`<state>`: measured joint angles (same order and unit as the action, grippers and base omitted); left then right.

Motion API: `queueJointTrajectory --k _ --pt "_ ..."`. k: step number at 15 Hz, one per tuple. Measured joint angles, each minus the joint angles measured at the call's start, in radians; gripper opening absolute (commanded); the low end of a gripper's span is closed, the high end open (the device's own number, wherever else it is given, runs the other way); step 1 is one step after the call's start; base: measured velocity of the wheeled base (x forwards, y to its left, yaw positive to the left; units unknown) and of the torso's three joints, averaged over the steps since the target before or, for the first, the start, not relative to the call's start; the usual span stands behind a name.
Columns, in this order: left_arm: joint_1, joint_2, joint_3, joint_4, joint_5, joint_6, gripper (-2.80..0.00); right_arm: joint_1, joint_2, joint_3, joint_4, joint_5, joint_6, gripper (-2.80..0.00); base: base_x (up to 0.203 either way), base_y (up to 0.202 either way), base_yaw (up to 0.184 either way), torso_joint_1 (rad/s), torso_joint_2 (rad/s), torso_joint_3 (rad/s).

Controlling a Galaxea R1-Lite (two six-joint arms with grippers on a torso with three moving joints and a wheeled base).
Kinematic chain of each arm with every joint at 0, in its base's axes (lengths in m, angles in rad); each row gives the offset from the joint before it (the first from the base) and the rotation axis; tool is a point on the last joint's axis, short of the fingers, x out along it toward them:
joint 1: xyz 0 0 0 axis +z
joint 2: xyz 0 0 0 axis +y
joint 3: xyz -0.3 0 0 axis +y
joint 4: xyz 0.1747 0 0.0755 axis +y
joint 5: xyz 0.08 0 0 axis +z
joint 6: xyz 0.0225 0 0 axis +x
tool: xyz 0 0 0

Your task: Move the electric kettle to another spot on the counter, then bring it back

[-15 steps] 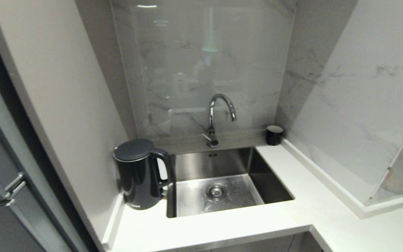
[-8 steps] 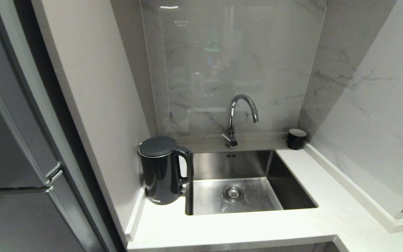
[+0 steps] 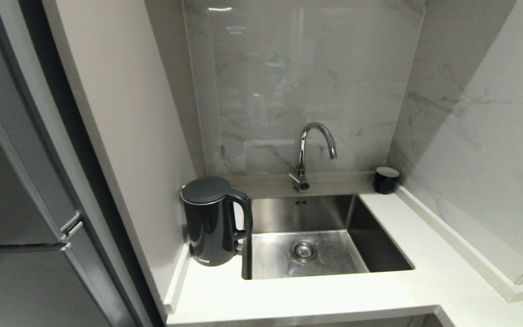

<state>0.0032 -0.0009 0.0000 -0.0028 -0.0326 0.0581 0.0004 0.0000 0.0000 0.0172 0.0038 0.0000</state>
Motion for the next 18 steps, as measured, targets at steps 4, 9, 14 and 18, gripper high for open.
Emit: queueJointTrajectory --k 4,9,14,18 --pt "0.000 0.000 0.000 0.000 0.000 0.000 -2.80 0.000 0.000 0.000 0.000 0.000 0.000 -2.80 0.000 0.000 0.000 0.000 0.00 0.000" --pt "0.000 0.000 0.000 0.001 0.001 0.000 -2.80 0.000 0.000 0.000 0.000 0.000 0.000 -2.80 0.000 0.000 0.000 0.000 0.00 0.000" --pt "0.000 0.000 0.000 0.001 0.000 0.000 -2.80 -0.001 0.000 0.000 0.000 0.000 0.000 -2.80 0.000 0.000 0.000 0.000 0.00 0.000" --pt "-0.001 0.000 0.000 0.000 0.000 0.000 -2.80 0.000 0.000 0.000 0.000 0.000 0.000 -2.80 0.000 0.000 0.000 0.000 0.00 0.000"
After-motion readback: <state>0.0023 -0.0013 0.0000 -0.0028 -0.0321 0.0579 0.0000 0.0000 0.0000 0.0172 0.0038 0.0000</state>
